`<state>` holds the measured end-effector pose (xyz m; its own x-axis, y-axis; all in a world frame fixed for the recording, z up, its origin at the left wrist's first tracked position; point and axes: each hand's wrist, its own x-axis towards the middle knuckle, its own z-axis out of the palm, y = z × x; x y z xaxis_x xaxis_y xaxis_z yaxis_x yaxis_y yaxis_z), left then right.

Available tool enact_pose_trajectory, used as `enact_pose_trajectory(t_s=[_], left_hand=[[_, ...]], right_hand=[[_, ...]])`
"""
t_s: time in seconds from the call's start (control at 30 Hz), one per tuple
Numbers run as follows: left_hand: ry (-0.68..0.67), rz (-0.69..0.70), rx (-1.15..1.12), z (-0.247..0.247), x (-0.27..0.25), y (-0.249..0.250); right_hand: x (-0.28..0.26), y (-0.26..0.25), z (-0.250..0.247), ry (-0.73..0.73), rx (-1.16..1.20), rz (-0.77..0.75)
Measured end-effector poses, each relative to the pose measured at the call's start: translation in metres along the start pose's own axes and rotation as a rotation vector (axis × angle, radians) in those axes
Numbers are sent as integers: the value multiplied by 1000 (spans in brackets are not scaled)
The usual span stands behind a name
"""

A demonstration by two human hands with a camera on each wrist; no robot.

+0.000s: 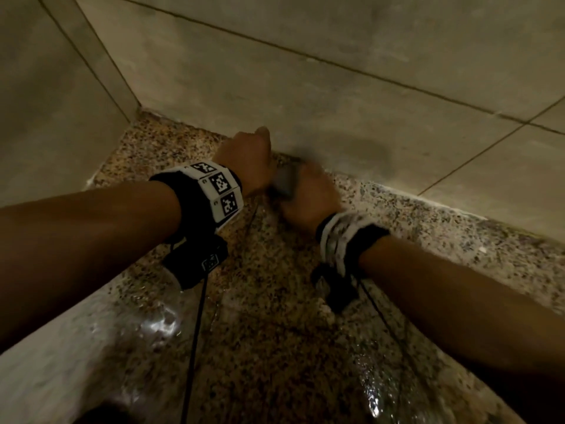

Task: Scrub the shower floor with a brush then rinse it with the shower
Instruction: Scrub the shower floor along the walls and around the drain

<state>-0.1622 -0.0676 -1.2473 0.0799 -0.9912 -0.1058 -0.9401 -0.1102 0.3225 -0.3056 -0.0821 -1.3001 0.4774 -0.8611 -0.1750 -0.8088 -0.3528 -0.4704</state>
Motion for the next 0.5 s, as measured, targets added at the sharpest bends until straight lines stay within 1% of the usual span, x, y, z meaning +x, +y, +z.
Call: enact_pose_trajectory(t_s=[0.07, 0.1, 0.13, 0.17, 0.2, 0.27, 0.3, 0.33, 0.4, 0.5], left_hand=[[36, -28, -2, -5, 2, 2], [50, -45, 2, -6, 2, 2], [57, -54, 6, -6, 2, 3], [60, -50, 8, -6, 2, 4], [58, -40, 13, -4, 2, 3], [54, -42, 36, -1, 2, -3], [49, -37, 60, -1, 2, -8], [41, -30, 87, -1, 2, -13], [33, -33, 130, -2, 2, -18], [38, -47, 132, -4, 4, -18]], right_hand=[[-47, -26, 21, -254, -57, -224], [-64, -31, 23, -368, -68, -294], [-67, -30, 22, -415, -74, -308], [-62, -28, 14, -405, -71, -281], [-48, -21, 9, -327, -26, -236], [-18, -7, -7, -114, 37, -117], [-5, 0, -14, -39, 28, -47], [6, 8, -17, -1, -13, 10], [21, 18, -16, 14, -117, 91], [35, 17, -8, 44, -175, 88]])
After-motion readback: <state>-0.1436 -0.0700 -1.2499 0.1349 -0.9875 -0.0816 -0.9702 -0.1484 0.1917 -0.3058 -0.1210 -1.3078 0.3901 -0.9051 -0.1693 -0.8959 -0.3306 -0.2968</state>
